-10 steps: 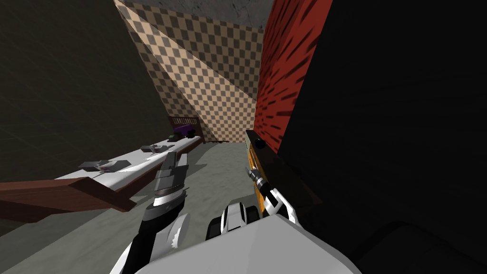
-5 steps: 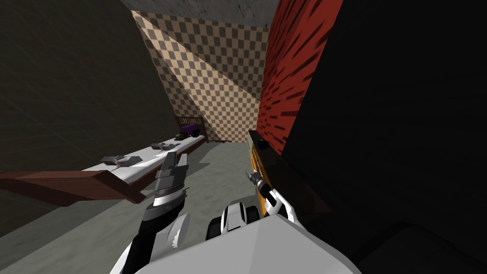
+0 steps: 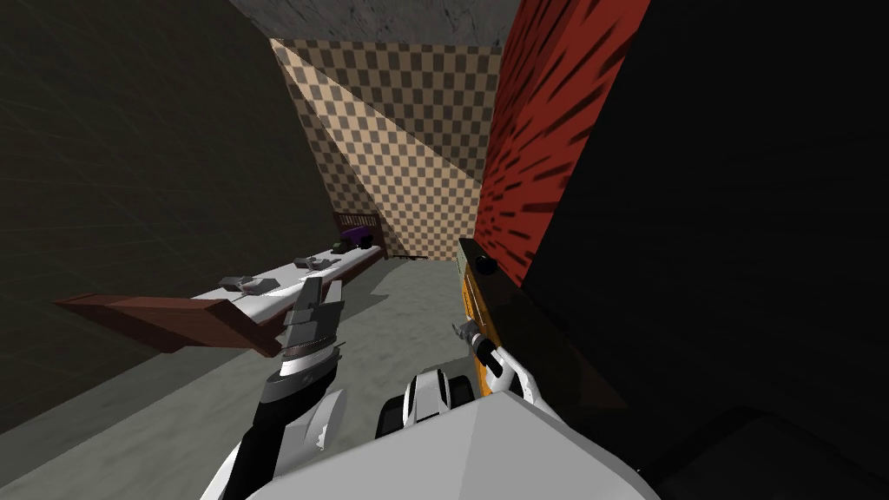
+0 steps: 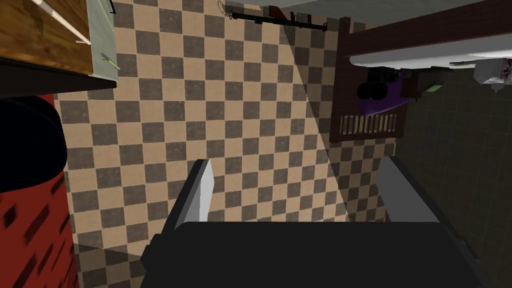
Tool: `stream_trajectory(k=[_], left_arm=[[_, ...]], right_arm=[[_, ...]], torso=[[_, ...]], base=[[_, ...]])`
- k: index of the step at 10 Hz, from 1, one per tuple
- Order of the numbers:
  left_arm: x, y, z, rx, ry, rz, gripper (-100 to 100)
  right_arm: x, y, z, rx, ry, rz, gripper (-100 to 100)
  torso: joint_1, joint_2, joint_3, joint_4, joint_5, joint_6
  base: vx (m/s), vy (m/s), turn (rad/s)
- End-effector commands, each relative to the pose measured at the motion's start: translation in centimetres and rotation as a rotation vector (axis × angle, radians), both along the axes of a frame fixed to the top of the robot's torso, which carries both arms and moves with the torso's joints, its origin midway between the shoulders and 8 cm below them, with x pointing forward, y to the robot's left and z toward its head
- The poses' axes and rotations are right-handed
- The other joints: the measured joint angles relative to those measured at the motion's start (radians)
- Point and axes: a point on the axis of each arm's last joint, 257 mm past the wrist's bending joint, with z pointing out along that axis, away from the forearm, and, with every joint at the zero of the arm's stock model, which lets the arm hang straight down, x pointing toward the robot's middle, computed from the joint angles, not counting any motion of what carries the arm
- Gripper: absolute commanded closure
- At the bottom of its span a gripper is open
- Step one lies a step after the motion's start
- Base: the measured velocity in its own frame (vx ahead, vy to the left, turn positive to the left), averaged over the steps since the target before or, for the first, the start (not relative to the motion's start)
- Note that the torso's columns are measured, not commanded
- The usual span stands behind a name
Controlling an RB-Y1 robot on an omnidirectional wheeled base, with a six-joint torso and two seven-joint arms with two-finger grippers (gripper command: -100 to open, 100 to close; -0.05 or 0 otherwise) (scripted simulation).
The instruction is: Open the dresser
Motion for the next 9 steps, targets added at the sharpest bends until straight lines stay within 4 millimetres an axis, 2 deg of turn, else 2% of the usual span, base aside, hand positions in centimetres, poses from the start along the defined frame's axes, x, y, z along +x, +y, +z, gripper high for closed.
stream_trajectory(k=[1,2,3,4,5,6,7,9], left_arm=[[0.0,0.0,0.0,0.0,0.0,0.0,0],[0.0,0.0,0.0,0.0,0.0,0.0,0],[0.0,0.0,0.0,0.0,0.0,0.0,0],[0.0,0.0,0.0,0.0,0.0,0.0,0],[0.0,0.0,0.0,0.0,0.0,0.0,0],[0.0,0.0,0.0,0.0,0.0,0.0,0],[0.0,0.0,0.0,0.0,0.0,0.0,0],[0.0,0.0,0.0,0.0,0.0,0.0,0]], right_arm=[[-0.7,-2.1,-2.9,-0.148,0.058,0.023,-100],[-1.0,-2.5,-3.6,-0.168,0.069,0.025,-100],[-1.6,-4.0,-5.5,-0.252,0.11,0.037,-100],[-1.7,-4.2,-5.7,-0.268,0.113,0.043,-100],[-2.4,-5.9,-7.5,-0.352,0.155,0.054,-100],[-2.5,-6.0,-7.6,-0.366,0.156,0.061,-100],[-3.2,-7.8,-9.1,-0.448,0.194,0.075,-100],[-3.3,-8.0,-9.3,-0.462,0.199,0.08,-100]], torso=[[0.0,0.0,0.0,0.0,0.0,0.001],[0.0,0.0,0.0,0.0,0.0,0.0],[0.0,0.0,0.0,0.0,0.0,0.001],[0.0,0.0,0.0,0.0,0.0,0.0],[0.0,0.0,0.0,0.0,0.0,0.0],[0.0,0.0,0.0,0.0,0.0,0.0],[0.0,0.0,0.0,0.0,0.0,0.0],[0.0,0.0,0.0,0.0,0.0,0.001]], base=[[0.014,-0.008,0.153],[0.014,-0.009,0.06],[0.014,-0.009,0.101],[0.011,-0.008,0.066],[0.011,-0.007,0.158],[0.01,-0.009,0.076],[0.012,-0.007,0.143],[0.008,-0.005,0.015]])
